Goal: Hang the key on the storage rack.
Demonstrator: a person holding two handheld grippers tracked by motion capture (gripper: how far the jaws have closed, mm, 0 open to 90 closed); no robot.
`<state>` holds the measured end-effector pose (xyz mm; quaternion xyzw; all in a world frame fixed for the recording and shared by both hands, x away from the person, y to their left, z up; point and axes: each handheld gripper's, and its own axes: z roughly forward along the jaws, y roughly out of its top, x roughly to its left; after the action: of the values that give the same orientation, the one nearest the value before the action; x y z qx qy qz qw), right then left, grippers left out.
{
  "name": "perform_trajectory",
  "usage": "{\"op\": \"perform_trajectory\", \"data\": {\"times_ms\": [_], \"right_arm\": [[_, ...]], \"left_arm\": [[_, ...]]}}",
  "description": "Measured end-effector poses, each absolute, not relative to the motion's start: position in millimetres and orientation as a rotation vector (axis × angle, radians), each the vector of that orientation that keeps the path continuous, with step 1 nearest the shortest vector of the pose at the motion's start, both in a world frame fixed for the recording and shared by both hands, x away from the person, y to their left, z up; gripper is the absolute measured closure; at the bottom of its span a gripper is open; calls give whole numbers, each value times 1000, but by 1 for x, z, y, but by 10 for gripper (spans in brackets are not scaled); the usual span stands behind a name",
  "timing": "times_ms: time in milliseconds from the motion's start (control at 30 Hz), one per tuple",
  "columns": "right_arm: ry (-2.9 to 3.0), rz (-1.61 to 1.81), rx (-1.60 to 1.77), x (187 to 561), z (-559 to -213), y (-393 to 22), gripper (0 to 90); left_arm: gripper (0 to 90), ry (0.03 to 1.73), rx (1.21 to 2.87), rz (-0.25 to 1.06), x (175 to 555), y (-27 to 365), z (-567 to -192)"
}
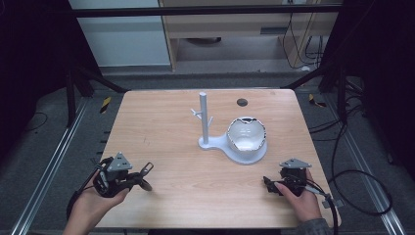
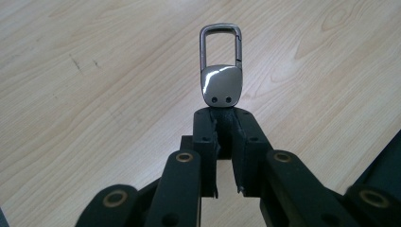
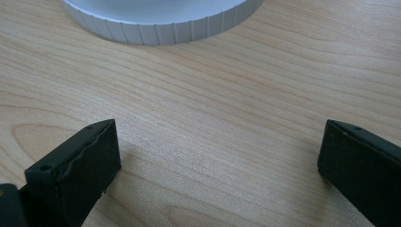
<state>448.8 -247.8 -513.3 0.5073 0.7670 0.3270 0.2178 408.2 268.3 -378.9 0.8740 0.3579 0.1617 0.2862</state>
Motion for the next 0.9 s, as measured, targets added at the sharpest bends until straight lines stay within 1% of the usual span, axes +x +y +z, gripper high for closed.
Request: {"op": "perform_trajectory", "data": {"times_ms": [367, 667, 900], "right_arm": [[2130, 912, 1407, 448, -513, -247, 4], [2123, 905, 1408, 449, -513, -246, 4], [2122, 905, 1409, 449, -513, -246, 4]], "left_arm": [[806, 945, 2324, 405, 416, 267, -384], [806, 932, 2279, 461, 419, 264, -380], [804, 943, 2218, 473, 423, 260, -377]]}}
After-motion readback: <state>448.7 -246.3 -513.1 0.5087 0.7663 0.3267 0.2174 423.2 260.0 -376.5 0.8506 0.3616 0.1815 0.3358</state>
